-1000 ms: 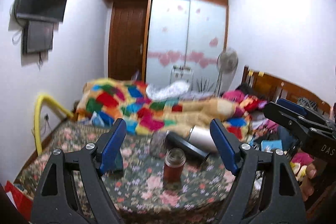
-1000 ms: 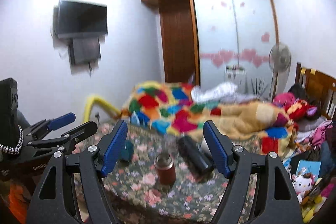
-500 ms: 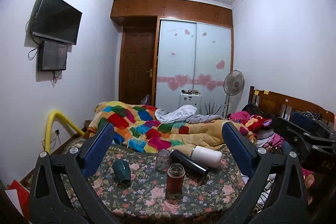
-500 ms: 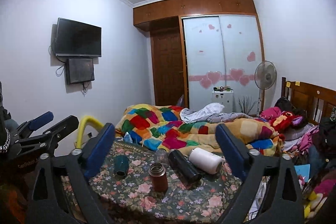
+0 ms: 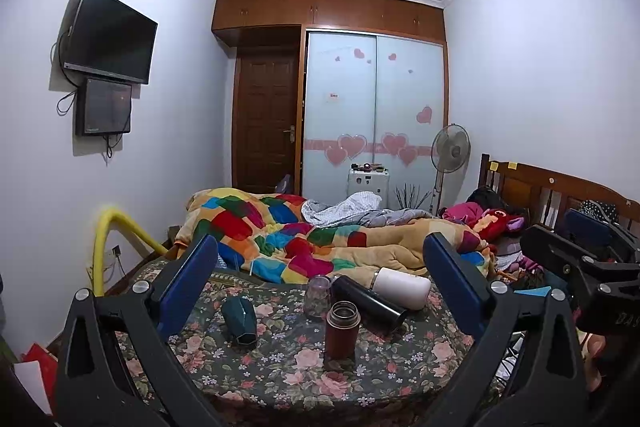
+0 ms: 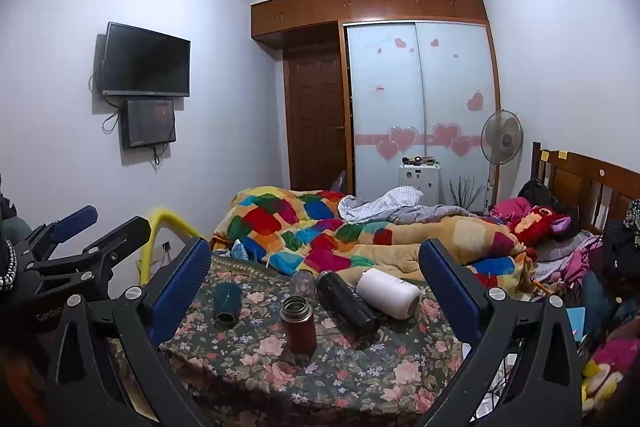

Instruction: Flip cup upright

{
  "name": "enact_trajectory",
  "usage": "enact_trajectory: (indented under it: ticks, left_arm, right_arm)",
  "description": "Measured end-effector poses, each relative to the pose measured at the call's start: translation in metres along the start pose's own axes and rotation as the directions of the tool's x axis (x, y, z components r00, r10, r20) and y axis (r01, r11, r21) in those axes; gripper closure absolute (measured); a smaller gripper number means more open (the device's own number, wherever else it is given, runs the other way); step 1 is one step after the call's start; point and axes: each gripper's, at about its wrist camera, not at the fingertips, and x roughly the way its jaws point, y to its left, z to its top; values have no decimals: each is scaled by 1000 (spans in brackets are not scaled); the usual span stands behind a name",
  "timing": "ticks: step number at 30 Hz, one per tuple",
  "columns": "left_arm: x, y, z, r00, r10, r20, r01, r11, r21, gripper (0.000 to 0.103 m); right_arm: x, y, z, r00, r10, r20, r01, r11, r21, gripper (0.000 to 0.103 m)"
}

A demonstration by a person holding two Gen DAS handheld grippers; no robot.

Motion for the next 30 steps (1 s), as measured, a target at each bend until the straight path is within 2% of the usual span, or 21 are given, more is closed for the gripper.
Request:
enact_trajectory:
  ticks: [30]
  left_arm:
    - [9,0,-7,1000,3,-23,-3,1000,7,0]
  right_arm:
    - [1,-2,-4,1000,5,-30,-5,1000,8,0]
